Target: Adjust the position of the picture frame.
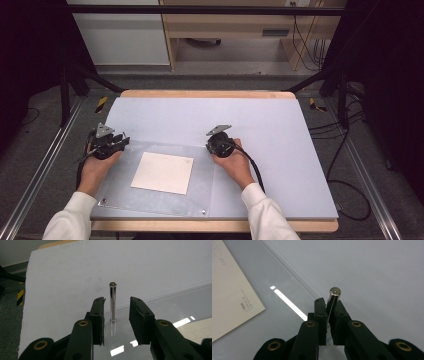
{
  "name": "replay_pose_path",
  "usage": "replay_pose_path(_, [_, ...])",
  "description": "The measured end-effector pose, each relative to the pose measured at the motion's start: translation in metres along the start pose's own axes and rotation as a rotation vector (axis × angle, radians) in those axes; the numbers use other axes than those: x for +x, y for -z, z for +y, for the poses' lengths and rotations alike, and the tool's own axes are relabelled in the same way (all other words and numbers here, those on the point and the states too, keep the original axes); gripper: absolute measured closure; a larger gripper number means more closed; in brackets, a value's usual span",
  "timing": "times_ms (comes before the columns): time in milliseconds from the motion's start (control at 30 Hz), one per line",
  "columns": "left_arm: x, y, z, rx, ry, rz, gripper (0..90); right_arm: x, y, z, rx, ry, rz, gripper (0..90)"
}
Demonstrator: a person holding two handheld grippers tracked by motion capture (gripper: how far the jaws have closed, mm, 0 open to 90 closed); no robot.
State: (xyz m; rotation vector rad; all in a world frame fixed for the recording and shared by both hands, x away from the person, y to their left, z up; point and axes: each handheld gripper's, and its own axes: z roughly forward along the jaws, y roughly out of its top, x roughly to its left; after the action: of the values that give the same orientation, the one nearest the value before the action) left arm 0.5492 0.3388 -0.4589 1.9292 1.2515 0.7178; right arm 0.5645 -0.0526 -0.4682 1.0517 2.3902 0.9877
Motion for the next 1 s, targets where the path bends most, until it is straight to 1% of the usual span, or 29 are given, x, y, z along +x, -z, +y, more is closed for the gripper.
replay_pose_path(67, [0.002,-0.005,-0.001,0.015,0.002,-0.001,69.3,0.000,0.000,0.000,0.000,0.001,0.001,84.8])
replay_pose_path(167, [0.004,-0.009,-0.003,0.023,0.007,-0.006,73.1,0.000,0.000,0.000,0.000,-0.001,0.003,84.9])
replay_pose_path(333, [0.004,-0.015,-0.003,0.034,-0.001,-0.013,77.1,-0.001,0.000,0.000,-0.001,-0.006,0.006,84.9])
replay_pose_path(533, [0.002,-0.020,-0.003,0.052,-0.024,-0.007,81.8,-0.001,0.000,0.000,-0.003,-0.003,0.008,84.9])
replay_pose_path(700, [0.001,-0.020,-0.003,0.051,-0.031,0.000,82.6,-0.001,0.000,0.000,0.000,-0.013,0.008,85.0])
replay_pose_path(867, [0.004,-0.020,-0.003,0.048,-0.003,-0.017,83.5,-0.001,0.000,0.000,0.000,-0.011,0.002,85.1])
replay_pose_path(1000, [0.003,-0.021,-0.003,0.047,-0.010,-0.015,83.4,0.000,0.000,-0.001,-0.004,-0.010,-0.002,85.1])
